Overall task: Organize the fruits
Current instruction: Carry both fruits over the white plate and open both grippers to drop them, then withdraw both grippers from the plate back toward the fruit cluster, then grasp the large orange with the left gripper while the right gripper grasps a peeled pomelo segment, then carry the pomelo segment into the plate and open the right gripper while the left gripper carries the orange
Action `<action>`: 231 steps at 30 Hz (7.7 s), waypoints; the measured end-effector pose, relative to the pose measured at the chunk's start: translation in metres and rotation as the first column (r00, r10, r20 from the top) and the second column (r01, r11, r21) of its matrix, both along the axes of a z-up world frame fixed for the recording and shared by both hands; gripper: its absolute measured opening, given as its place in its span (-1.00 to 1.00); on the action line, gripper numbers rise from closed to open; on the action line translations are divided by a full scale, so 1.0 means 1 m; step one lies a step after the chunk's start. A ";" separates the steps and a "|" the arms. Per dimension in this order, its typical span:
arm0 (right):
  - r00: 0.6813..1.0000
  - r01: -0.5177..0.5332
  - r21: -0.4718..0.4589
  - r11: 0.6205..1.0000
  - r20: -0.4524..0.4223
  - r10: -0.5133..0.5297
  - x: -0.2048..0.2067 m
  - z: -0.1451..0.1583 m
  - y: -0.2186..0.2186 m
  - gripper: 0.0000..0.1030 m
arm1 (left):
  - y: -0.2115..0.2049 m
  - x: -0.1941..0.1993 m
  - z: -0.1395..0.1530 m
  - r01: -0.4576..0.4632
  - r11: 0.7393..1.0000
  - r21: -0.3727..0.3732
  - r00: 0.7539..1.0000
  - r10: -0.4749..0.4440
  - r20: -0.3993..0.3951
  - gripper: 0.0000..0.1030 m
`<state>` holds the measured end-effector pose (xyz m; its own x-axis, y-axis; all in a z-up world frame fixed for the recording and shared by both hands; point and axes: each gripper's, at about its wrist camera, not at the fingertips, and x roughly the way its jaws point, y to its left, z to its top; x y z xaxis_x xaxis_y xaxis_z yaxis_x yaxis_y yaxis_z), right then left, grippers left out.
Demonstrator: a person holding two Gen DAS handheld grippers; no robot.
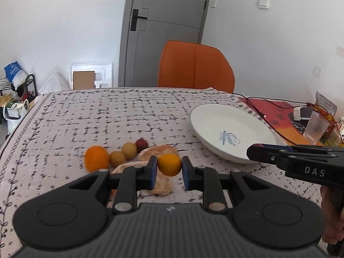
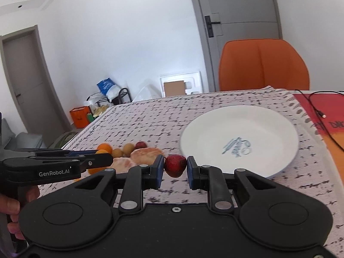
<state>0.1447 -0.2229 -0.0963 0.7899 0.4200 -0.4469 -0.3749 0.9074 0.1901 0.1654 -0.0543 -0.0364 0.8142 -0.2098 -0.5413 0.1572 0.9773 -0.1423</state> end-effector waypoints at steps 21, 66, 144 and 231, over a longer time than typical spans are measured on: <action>0.992 0.120 0.031 0.992 -0.048 -0.118 0.023 -0.021 -0.049 -0.58 | -0.046 0.033 -0.001 0.093 0.996 0.002 0.996 -0.093 -0.005 -0.56; 0.979 0.206 0.041 0.978 -0.023 -0.205 0.001 -0.017 -0.065 -0.18 | -0.063 0.045 0.008 0.099 0.995 0.005 0.995 -0.099 -0.003 0.25; 0.995 -0.086 -0.083 0.993 -0.047 0.083 -0.007 -0.030 0.067 0.98 | 0.086 -0.041 -0.024 -0.191 0.981 -0.028 0.979 0.189 -0.078 0.86; 0.963 -0.268 -0.228 0.936 -0.082 0.256 0.044 -0.044 0.126 -0.27 | 0.100 -0.011 -0.030 -0.205 0.978 -0.043 0.977 0.203 -0.061 -0.33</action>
<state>0.1887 -0.0966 -0.1405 0.6399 0.4879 -0.5937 -0.6012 0.7990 0.0087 0.1546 0.0460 -0.0663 0.8111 -0.0698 -0.5808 -0.0544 0.9795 -0.1937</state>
